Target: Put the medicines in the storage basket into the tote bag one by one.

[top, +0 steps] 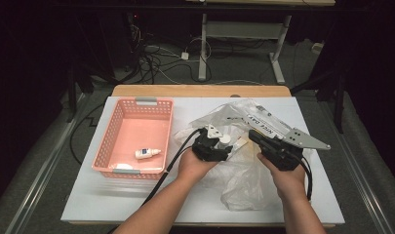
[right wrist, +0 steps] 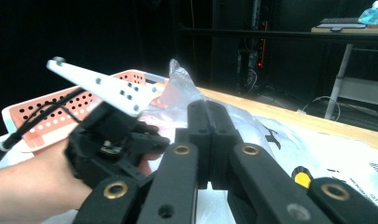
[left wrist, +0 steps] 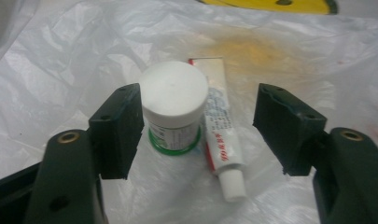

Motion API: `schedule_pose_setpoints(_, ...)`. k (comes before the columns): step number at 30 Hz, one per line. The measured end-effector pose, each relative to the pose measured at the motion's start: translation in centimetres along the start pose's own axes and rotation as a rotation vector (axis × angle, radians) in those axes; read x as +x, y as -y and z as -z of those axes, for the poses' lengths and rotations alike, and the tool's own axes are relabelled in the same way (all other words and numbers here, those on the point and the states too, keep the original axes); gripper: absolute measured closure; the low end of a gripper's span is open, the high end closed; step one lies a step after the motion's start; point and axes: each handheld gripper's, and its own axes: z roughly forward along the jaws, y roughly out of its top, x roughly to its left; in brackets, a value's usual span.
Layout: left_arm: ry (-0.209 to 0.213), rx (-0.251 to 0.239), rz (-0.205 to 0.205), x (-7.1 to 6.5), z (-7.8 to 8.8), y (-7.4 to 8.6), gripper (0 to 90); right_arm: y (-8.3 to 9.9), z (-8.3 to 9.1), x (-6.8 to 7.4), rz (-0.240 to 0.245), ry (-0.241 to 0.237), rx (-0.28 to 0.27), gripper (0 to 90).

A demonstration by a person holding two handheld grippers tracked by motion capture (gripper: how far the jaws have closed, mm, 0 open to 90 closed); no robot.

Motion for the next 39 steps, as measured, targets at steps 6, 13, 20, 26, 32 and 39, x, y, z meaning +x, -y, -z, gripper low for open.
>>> schedule_pose_setpoints(6, 0.051, -0.004, 0.007, -0.8, 1.5, 0.4, 28.6, -0.1, 0.0, 0.1, 0.004, 0.0, 0.001, 90.0)
schedule_pose_setpoints(13, 0.088, -0.003, 0.015, -1.3, 3.3, 1.1, 17.8, -0.1, 0.0, 0.1, 0.008, 0.001, -0.001, 90.0)
schedule_pose_setpoints(20, 0.13, 0.003, 0.018, -1.9, 4.7, 1.8, 4.7, -0.2, 0.0, 0.1, 0.006, 0.004, -0.003, 90.0)
schedule_pose_setpoints(26, 0.156, 0.001, 0.014, -2.6, 5.9, 2.5, 0.0, -0.2, 0.1, 0.1, 0.008, 0.004, -0.005, 90.0)
schedule_pose_setpoints(32, 0.16, -0.006, 0.016, -2.9, 7.3, 3.1, 0.0, -0.2, 0.2, 0.0, 0.01, 0.004, -0.005, 90.0)
schedule_pose_setpoints(39, 0.164, -0.009, 0.011, -2.6, 9.4, 3.6, 0.0, -0.2, 0.2, 0.1, 0.009, 0.005, -0.005, 90.0)
